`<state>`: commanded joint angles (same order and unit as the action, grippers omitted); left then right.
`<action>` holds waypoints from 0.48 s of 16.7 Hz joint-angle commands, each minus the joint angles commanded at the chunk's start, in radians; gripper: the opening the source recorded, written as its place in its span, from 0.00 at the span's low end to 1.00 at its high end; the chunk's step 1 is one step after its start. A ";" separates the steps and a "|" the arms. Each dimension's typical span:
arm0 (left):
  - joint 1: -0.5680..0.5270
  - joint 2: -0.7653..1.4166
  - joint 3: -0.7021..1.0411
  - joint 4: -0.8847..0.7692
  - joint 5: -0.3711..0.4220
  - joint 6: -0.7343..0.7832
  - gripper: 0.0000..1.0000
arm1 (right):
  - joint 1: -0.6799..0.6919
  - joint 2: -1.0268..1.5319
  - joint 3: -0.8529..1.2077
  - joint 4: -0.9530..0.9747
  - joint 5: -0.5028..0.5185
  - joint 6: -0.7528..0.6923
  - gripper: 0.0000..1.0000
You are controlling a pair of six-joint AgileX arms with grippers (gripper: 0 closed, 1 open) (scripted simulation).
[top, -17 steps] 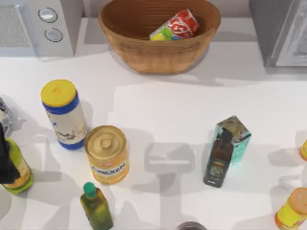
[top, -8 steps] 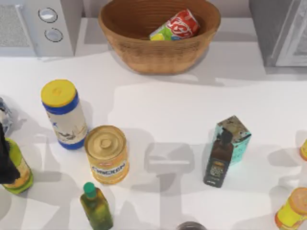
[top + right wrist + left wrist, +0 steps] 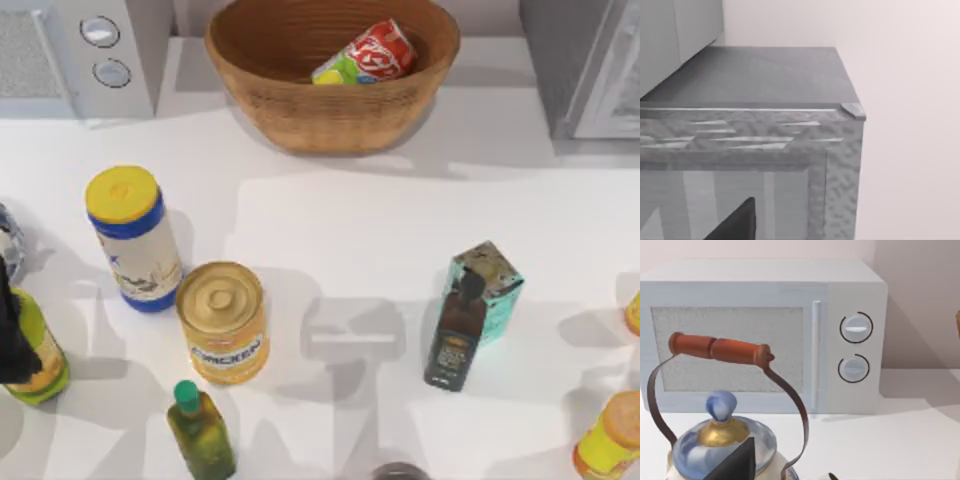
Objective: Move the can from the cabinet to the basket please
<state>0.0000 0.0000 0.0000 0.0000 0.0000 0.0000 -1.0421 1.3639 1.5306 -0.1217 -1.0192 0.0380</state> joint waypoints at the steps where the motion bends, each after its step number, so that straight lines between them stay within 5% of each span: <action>1: 0.000 0.000 0.000 0.000 0.000 0.000 1.00 | 0.000 -0.006 0.052 -0.061 -0.002 -0.002 1.00; 8: 0.000 0.000 0.000 0.000 0.000 0.000 1.00 | 0.001 -0.022 0.217 -0.261 -0.011 -0.010 1.00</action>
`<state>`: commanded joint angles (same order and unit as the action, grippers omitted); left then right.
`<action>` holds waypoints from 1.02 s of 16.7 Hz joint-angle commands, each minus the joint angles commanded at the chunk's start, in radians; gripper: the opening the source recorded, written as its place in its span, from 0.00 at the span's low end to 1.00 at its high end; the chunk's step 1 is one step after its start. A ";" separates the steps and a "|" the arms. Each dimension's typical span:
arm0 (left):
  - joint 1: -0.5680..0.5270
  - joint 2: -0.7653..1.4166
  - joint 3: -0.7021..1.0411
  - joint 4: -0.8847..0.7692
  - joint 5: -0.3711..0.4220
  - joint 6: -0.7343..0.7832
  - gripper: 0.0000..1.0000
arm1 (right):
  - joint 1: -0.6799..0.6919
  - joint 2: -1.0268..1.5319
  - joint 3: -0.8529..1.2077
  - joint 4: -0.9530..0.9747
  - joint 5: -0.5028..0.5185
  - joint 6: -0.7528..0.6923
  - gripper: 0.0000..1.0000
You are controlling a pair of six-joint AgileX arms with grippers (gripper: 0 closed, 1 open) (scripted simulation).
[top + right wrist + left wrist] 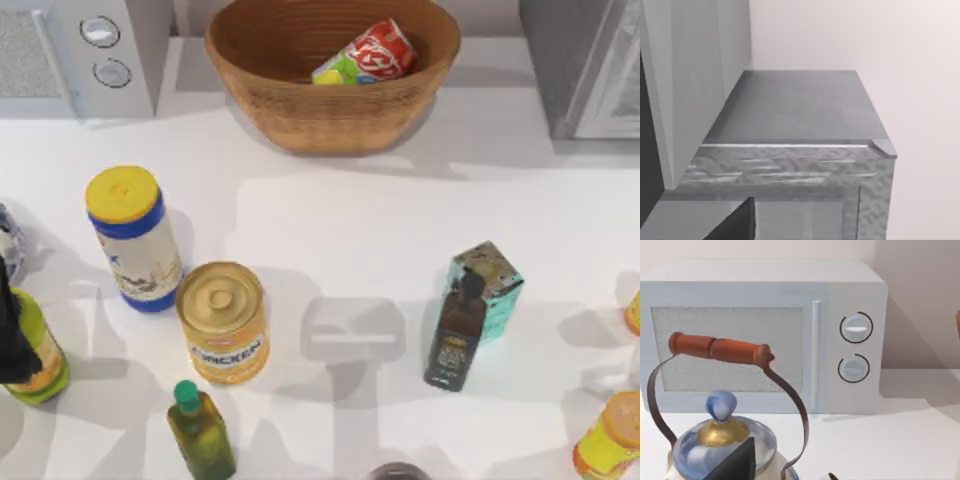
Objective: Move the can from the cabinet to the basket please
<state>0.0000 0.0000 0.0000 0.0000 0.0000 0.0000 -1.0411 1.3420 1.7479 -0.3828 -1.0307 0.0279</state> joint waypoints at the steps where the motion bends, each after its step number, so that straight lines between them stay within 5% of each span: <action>1: 0.000 0.000 0.000 0.000 0.000 0.000 1.00 | 0.000 0.000 0.000 0.000 0.000 0.000 1.00; 5: 0.000 0.000 0.000 0.000 0.000 0.000 1.00 | 0.013 0.003 0.003 0.002 0.011 0.000 1.00; 9: 0.000 0.000 0.000 0.000 0.000 0.000 1.00 | 0.151 0.008 0.021 -0.004 0.152 -0.001 1.00; 17: 0.000 0.000 0.000 0.000 0.000 0.000 1.00 | 0.847 0.002 0.038 -0.032 0.850 -0.005 1.00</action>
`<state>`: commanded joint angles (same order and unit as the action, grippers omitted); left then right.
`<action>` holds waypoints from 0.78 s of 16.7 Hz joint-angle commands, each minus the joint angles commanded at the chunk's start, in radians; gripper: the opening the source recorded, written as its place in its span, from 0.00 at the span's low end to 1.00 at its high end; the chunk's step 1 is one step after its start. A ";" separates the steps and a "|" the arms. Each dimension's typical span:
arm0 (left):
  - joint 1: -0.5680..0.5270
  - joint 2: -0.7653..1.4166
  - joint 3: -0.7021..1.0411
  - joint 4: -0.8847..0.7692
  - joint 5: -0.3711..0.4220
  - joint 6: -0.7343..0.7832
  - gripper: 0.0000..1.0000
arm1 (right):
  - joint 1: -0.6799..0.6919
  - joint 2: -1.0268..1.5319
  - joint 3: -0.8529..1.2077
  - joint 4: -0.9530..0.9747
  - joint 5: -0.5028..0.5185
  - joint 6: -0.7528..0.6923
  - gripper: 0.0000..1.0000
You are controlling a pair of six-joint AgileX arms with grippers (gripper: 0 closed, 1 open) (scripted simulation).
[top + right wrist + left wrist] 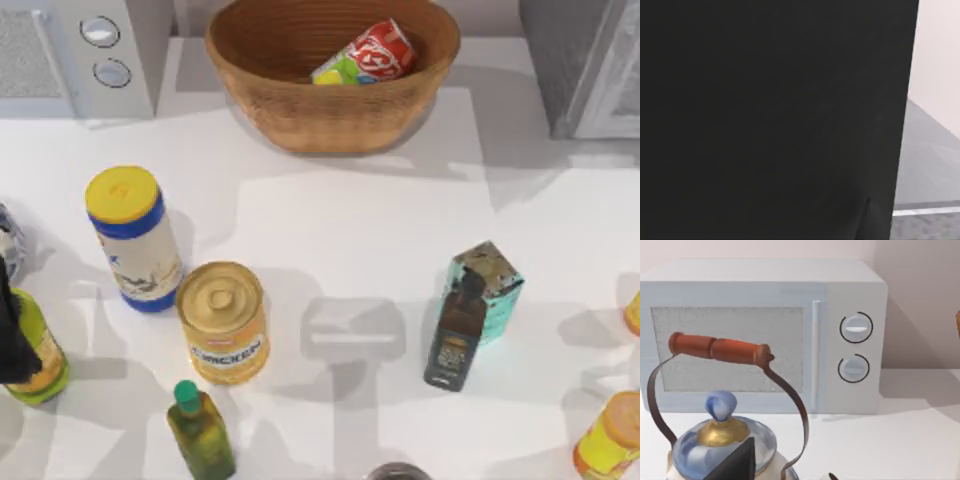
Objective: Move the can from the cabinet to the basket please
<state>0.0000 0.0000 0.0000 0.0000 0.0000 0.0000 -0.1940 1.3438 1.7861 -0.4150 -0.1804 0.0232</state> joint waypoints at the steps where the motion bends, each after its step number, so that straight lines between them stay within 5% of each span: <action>1: 0.000 0.000 0.000 0.000 0.000 0.000 1.00 | 0.100 -0.004 -0.004 -0.003 0.099 0.000 1.00; 7: 0.000 0.000 0.000 0.000 0.000 0.000 1.00 | 0.544 -0.036 -0.042 -0.019 0.538 -0.004 1.00; 13: 0.000 0.000 0.000 0.000 0.000 0.000 1.00 | 0.633 -0.045 -0.059 -0.023 0.626 -0.005 1.00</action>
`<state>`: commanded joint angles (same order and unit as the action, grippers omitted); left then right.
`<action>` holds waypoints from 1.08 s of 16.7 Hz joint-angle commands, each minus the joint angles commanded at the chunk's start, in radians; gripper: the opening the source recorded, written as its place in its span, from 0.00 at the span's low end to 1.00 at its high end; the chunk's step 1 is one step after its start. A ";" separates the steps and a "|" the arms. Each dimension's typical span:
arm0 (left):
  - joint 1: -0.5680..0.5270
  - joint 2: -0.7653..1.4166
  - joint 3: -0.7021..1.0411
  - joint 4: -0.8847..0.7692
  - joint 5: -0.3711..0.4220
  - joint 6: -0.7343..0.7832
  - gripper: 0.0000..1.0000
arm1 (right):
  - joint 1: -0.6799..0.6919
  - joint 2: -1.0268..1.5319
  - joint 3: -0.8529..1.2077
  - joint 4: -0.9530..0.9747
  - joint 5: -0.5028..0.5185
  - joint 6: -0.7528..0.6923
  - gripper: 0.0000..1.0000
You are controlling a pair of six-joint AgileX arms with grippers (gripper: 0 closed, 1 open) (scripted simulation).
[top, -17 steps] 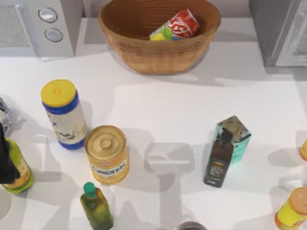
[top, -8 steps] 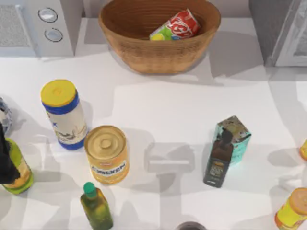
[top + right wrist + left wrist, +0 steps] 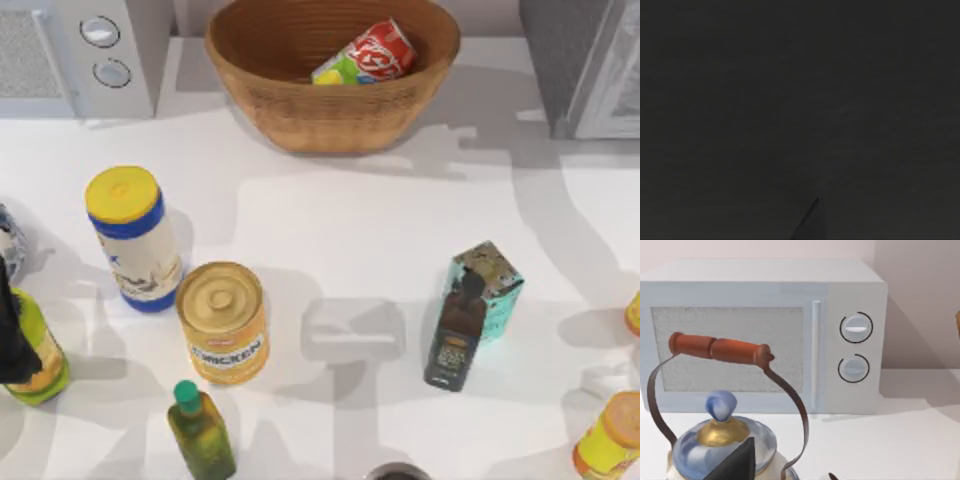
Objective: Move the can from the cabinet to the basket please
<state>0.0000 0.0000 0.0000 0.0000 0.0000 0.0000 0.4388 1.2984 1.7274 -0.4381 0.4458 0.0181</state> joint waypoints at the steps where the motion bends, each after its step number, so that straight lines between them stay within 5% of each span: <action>1: 0.000 0.000 0.000 0.000 0.000 0.000 1.00 | 0.000 0.000 0.000 0.000 0.000 0.000 1.00; 10: 0.000 0.000 0.000 0.000 0.000 0.000 1.00 | -0.107 0.128 0.116 0.038 -0.061 -0.011 1.00; 18: 0.000 0.000 0.000 0.000 0.000 0.000 1.00 | -0.116 0.024 0.016 0.061 -0.080 -0.013 1.00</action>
<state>0.0000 0.0000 0.0000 0.0000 0.0000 0.0000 0.3229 1.3225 1.7434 -0.3771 0.3661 0.0055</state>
